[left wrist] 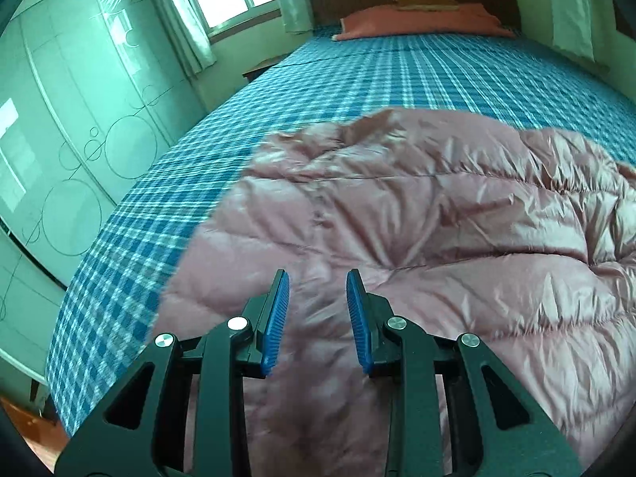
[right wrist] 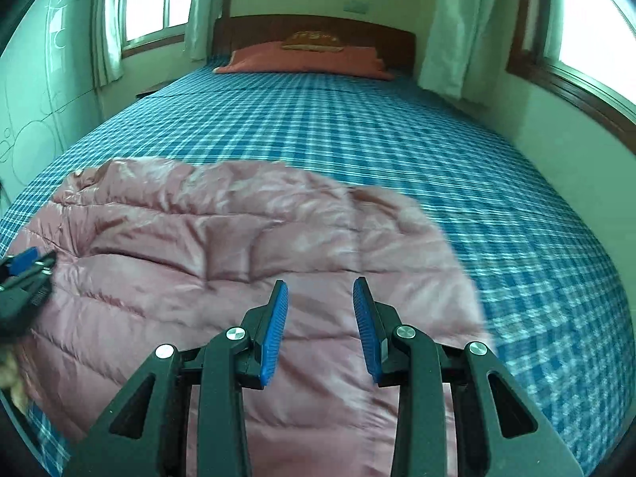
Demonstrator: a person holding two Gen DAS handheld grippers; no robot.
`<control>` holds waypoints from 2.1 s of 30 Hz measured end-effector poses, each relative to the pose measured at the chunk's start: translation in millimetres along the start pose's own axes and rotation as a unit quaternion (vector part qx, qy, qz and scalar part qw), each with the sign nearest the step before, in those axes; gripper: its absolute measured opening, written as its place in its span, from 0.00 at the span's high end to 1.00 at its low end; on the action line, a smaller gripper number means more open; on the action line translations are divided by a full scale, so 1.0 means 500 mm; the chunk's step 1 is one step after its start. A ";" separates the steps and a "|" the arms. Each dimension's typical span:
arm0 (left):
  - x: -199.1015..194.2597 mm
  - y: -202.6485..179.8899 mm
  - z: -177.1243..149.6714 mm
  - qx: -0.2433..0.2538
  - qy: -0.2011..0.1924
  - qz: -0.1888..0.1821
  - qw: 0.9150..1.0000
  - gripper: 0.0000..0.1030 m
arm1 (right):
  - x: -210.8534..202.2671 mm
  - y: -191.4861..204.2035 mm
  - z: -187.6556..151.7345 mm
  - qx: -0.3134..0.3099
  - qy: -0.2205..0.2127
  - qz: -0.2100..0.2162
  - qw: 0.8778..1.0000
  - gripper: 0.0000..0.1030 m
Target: Fold large clothes
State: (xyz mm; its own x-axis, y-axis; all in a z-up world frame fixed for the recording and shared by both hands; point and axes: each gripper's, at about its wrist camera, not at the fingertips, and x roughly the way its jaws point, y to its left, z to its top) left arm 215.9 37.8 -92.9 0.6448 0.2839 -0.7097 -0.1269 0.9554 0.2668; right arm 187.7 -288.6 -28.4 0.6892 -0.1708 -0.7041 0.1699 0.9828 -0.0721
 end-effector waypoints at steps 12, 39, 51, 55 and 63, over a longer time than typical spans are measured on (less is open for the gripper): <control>-0.062 0.082 -0.054 -0.031 -0.002 0.007 0.999 0.71 | 0.004 -0.090 -0.103 0.018 0.040 -0.031 0.999 0.66; -0.071 0.188 -0.107 -0.106 0.043 -0.090 0.989 0.42 | 0.040 -0.073 -0.142 0.011 0.038 -0.045 0.998 0.66; -0.005 0.255 -0.093 -0.205 0.072 -0.212 0.953 0.41 | 0.040 -0.074 -0.143 0.012 0.038 -0.045 0.998 0.66; 0.047 0.281 -0.084 -0.226 0.103 -0.256 0.934 0.41 | 0.040 -0.075 -0.143 0.011 0.038 -0.046 0.998 0.66; 0.143 0.303 -0.092 -0.289 0.152 -0.357 0.875 0.40 | 0.038 -0.067 -0.143 0.010 0.038 -0.049 0.998 0.66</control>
State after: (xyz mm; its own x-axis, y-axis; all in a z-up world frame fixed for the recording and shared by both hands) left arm 208.0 206.4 -133.2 0.4958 -0.4777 -0.7253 -0.1894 0.7555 -0.6271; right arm 144.6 -319.9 -90.0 0.6138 -0.2595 -0.7456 0.2486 0.9599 -0.1295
